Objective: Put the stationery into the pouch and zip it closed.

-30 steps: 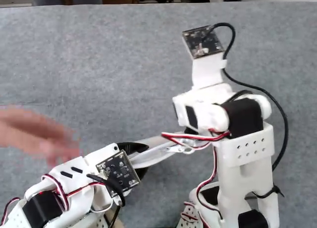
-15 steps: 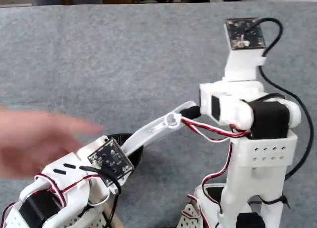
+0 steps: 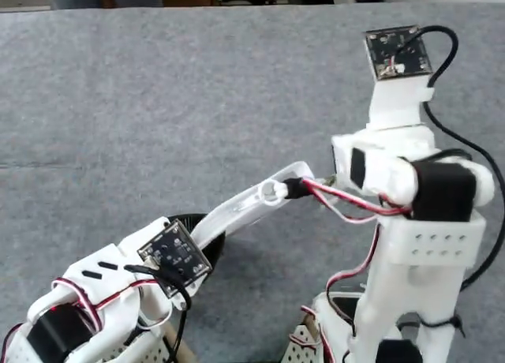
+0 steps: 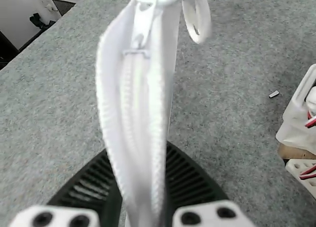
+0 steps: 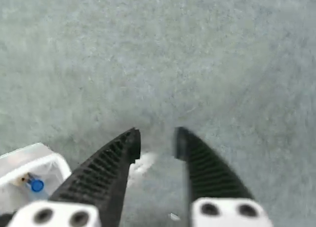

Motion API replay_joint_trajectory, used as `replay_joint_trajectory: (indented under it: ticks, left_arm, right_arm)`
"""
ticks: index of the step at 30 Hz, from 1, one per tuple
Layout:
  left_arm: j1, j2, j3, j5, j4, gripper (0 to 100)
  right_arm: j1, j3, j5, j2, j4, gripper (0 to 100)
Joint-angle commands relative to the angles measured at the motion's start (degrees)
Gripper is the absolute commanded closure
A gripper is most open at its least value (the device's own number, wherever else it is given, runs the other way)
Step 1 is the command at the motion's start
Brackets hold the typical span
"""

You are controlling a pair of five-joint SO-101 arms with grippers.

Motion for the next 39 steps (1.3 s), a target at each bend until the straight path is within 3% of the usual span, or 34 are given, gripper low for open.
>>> replay_joint_trajectory:
  ticks: [1, 4, 7, 16, 20, 25, 33, 39]
  left_arm:
    - [-0.7, 0.6, -0.8, -0.4, 1.0, 97]
    - [-0.7, 0.6, -0.8, -0.4, 1.0, 97]
    - [-0.7, 0.6, -1.1, -0.4, 1.0, 97]
    - [-2.5, 1.8, -5.7, -0.1, 1.7, 97]
    - [-4.3, 8.5, -13.5, -1.2, 2.5, 97]
    - [-8.7, 19.7, -22.5, -8.2, 1.7, 97]
    - [-15.3, 28.9, -25.9, -17.1, -5.6, 97]
    - [-18.0, 30.0, -20.1, -25.3, -15.1, 97]
  right_arm:
    - [0.7, -1.7, 12.9, -3.9, 0.1, 76.6]
    - [0.7, -1.2, 21.3, -7.6, 0.1, 76.5]
    - [0.5, 0.2, 23.6, -10.2, 0.2, 76.5]
    - [-4.2, 11.7, 5.1, -10.9, 0.1, 76.5]
    - [-10.6, 12.9, 0.6, -10.9, 0.1, 76.5]
    - [-21.2, 12.5, -2.3, -10.9, 0.1, 76.5]
    - [-17.1, 12.7, -2.4, -10.9, -0.5, 76.5]
    - [-16.3, 12.9, -4.3, -10.9, -0.6, 76.5]
